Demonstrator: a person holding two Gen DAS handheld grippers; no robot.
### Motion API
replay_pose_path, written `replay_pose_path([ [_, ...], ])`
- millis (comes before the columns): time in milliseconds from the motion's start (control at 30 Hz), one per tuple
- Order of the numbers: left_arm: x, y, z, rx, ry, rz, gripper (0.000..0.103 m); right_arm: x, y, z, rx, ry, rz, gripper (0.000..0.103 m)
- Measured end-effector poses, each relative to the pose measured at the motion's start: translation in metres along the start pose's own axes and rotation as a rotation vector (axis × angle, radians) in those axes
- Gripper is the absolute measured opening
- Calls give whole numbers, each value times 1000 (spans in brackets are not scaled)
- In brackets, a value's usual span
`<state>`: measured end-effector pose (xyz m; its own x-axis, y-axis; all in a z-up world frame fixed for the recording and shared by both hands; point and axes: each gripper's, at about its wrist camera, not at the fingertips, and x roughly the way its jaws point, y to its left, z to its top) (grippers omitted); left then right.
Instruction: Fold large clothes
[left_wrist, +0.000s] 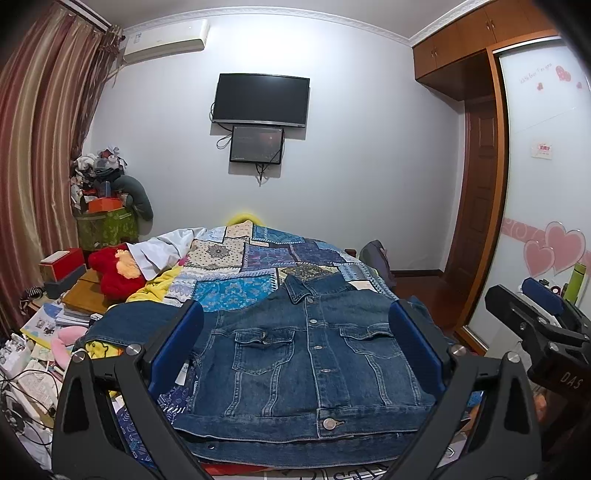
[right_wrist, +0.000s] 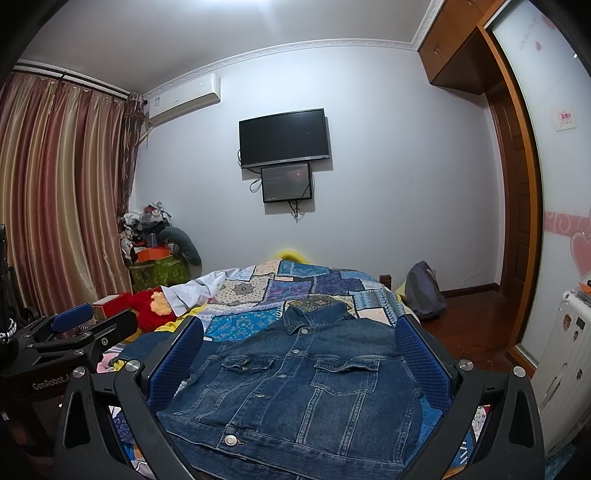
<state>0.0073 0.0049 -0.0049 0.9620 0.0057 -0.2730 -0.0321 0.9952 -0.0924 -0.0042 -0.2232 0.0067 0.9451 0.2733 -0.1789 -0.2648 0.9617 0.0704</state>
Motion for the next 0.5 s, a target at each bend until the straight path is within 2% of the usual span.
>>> replay_pose_path([
  [500, -1, 1, -1, -5, 0, -3, 101, 1, 0, -2, 0, 1, -1, 103],
])
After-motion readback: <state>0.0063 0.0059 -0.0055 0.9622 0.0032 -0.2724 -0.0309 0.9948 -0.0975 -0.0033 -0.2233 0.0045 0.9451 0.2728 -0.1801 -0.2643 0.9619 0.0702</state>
